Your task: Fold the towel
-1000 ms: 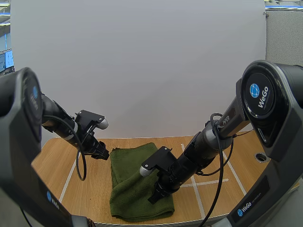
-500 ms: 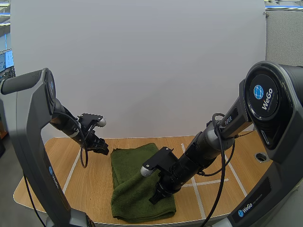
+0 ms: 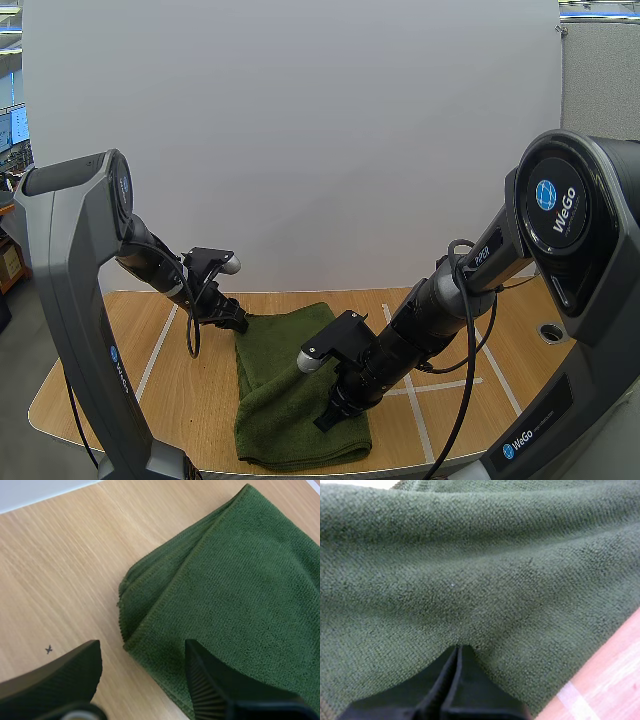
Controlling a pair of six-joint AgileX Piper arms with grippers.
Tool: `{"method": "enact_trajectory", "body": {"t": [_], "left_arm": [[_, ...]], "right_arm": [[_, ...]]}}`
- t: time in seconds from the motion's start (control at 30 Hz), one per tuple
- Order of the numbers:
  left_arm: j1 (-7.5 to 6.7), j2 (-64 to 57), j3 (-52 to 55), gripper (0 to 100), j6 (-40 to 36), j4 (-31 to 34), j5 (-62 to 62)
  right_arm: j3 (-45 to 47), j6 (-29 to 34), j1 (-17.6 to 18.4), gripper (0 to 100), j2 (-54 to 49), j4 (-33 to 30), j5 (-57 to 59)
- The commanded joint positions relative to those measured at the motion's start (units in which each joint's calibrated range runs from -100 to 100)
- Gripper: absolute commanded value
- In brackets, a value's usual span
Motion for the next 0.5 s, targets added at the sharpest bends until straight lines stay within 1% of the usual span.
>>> {"method": "enact_trajectory", "body": {"t": [0.0,0.27,0.33,0.43,0.47], "left_arm": [[-0.26,0.62,-0.5,80,0.29,-1.61,1.8],[-0.26,0.76,-0.5,74,0.71,-2.96,4.18],[-0.26,0.76,-0.5,68,0.83,-3.33,4.61],[-0.26,0.81,-0.5,52,0.83,-3.33,4.61],[-0.26,1.04,-0.5,48,0.83,-3.33,4.61]], "right_arm": [[0.85,-0.11,-0.23,0,-0.34,-1.59,1.63],[0.85,-0.11,-0.23,0,-0.34,-1.59,1.63],[0.85,-0.11,-0.23,0,-0.34,-1.59,1.63],[0.85,0.33,-0.23,0,-0.34,-1.59,1.63],[0.85,0.33,-0.23,0,-0.34,-1.59,1.63]]}}
